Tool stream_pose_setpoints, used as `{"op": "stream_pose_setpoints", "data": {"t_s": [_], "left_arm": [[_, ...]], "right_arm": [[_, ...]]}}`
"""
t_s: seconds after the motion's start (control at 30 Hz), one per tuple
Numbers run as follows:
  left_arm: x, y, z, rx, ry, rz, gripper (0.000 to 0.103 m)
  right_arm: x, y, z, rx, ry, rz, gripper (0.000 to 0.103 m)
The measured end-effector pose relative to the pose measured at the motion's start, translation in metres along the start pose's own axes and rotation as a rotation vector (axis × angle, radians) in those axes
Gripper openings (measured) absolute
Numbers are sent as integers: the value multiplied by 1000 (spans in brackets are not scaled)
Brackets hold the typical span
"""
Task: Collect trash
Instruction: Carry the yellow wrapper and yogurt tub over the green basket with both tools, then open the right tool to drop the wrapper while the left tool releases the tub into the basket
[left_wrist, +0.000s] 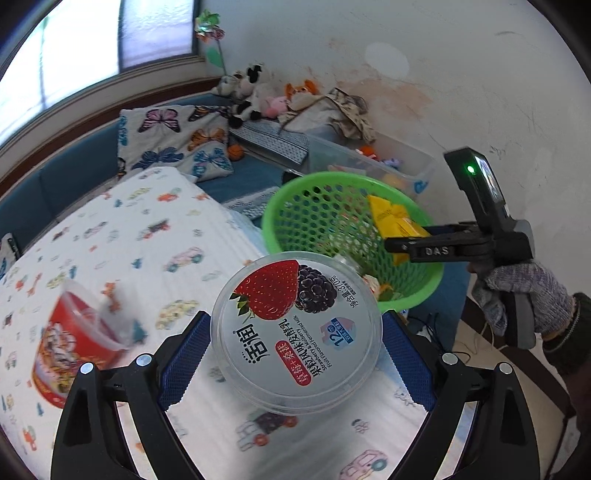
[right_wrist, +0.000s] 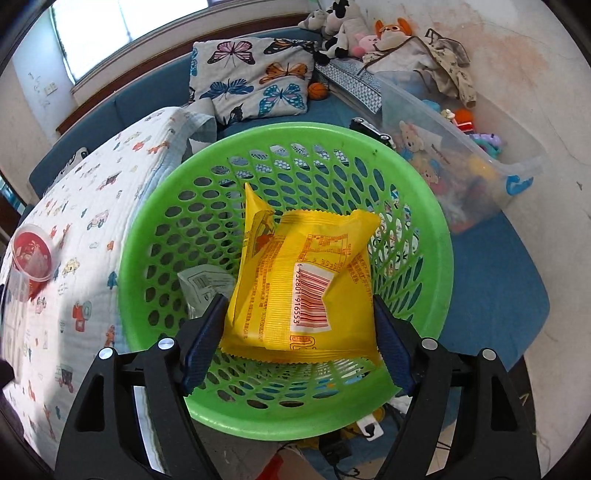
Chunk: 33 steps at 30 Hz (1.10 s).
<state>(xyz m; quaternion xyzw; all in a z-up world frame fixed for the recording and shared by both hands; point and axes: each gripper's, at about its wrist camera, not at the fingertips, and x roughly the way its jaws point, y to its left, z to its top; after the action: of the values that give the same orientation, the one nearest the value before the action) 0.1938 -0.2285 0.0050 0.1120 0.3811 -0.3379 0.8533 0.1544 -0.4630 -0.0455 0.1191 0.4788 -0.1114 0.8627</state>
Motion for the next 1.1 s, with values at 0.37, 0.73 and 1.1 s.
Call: {"op": "stream_pose_setpoints", "data": {"t_s": [0.37,0.73,1.1], "left_arm": [[20,-4,-8,-10,47,-28,89],[34,-6,-8,-15,60,-42,89],[49,-13,9,21,66,-27,87]], "right_arm": [[12,-1,-1,-19,-6,41,76],[16,-10,-1,-43,-23,55,79],[15,-25,0,-14,-41,68,82]]}}
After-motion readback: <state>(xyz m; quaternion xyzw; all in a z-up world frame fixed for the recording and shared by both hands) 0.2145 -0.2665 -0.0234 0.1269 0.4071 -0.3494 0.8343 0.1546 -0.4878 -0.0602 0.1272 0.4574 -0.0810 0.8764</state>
